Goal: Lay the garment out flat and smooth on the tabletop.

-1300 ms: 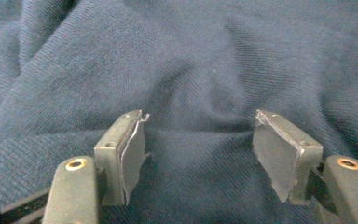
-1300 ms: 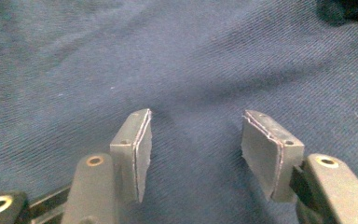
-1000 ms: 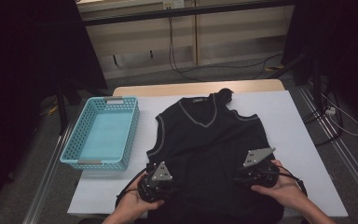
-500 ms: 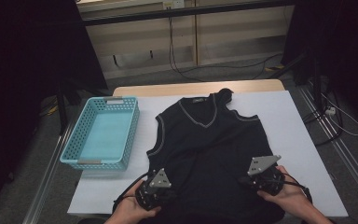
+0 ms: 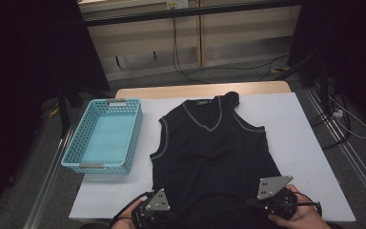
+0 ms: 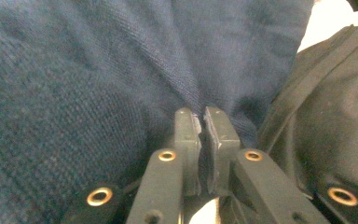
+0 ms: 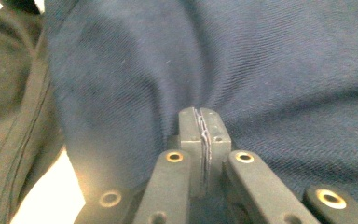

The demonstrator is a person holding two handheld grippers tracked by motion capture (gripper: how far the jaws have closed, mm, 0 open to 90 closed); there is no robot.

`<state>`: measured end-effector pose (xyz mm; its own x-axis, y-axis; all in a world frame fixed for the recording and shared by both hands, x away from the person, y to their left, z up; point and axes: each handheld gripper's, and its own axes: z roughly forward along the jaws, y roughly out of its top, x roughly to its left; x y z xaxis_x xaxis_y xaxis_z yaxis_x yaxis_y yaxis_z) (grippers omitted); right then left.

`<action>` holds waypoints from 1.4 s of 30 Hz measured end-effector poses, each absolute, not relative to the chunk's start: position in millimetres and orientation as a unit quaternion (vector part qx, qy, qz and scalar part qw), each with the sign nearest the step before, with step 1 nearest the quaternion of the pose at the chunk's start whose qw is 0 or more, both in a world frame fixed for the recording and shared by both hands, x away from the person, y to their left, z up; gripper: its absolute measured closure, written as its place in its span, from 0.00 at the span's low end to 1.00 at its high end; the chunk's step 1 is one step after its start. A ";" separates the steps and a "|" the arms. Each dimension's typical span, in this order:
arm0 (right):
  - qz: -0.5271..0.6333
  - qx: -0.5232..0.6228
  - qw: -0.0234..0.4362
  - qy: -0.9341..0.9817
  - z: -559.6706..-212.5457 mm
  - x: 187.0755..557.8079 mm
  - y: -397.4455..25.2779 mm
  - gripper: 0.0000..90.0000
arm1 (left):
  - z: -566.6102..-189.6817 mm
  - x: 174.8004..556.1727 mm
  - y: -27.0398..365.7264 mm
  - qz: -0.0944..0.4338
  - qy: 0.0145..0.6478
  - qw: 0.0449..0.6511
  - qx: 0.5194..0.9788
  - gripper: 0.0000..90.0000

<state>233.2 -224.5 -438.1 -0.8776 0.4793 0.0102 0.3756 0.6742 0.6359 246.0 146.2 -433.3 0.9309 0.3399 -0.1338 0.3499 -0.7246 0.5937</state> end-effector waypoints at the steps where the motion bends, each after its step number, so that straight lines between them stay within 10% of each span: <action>1: 0.337 0.241 0.081 0.906 -437.2 234.7 -226.4 0.94 | -432.2 248.0 147.1 -0.008 0.194 0.334 0.922 0.92; 8: 0.361 0.277 0.097 0.885 -431.9 247.7 -242.0 0.66 | -413.8 264.0 151.6 0.036 0.219 0.374 0.901 0.70; 20: 0.330 0.362 0.172 0.855 -431.4 284.0 -286.8 0.61 | -437.9 303.3 147.9 0.081 0.241 0.321 0.913 0.56; 26: 0.319 0.391 0.171 0.846 -441.2 295.0 -300.1 0.62 | -440.8 291.9 155.1 0.071 0.250 0.301 0.917 0.97; 42: 0.299 0.393 0.150 0.857 -448.1 307.2 -300.1 0.77 | -437.5 286.6 184.6 0.076 0.278 0.296 0.911 0.98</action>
